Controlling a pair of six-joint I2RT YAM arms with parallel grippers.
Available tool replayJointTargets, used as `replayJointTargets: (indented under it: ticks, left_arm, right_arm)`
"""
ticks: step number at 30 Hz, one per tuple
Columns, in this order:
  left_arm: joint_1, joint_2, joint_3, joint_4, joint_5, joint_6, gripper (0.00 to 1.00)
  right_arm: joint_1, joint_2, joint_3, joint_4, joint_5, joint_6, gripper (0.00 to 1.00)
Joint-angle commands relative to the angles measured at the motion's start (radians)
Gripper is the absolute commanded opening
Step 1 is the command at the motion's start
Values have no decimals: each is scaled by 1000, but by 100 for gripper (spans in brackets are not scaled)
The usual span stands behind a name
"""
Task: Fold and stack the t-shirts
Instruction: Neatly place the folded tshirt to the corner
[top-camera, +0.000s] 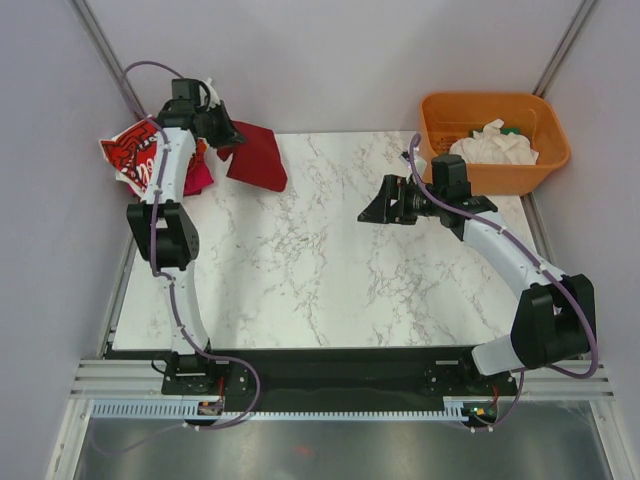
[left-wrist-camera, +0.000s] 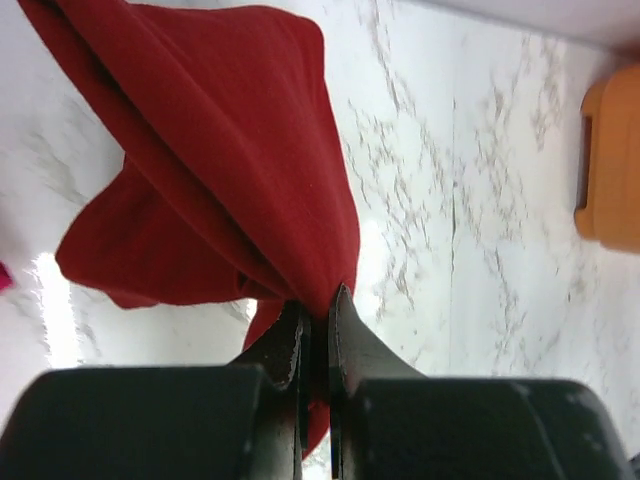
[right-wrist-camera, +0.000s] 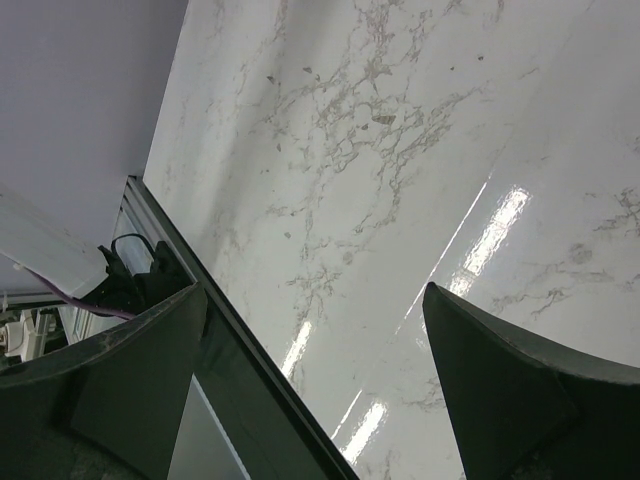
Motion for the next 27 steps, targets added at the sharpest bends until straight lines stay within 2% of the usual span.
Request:
replayJointTargets:
  ticks: [1, 6, 9, 15, 23, 27]
  left_arm:
    - [94, 3, 168, -45, 128, 5, 2]
    - [163, -5, 288, -3, 212, -20, 2]
    - [215, -37, 266, 100, 266, -75, 2]
    - [289, -98, 254, 192, 295, -113, 2]
    - [440, -129, 177, 356, 375, -248, 2]
    - [467, -108, 162, 360, 410, -256, 2]
  right_arm:
    - [4, -36, -2, 37, -6, -9, 98]
    - [3, -24, -6, 48, -9, -5, 98]
    - [4, -13, -2, 59, -19, 0, 98]
    - [7, -9, -6, 65, -20, 3, 98]
    - [24, 13, -3, 68, -22, 4, 98]
    - [30, 19, -2, 68, -22, 1, 98]
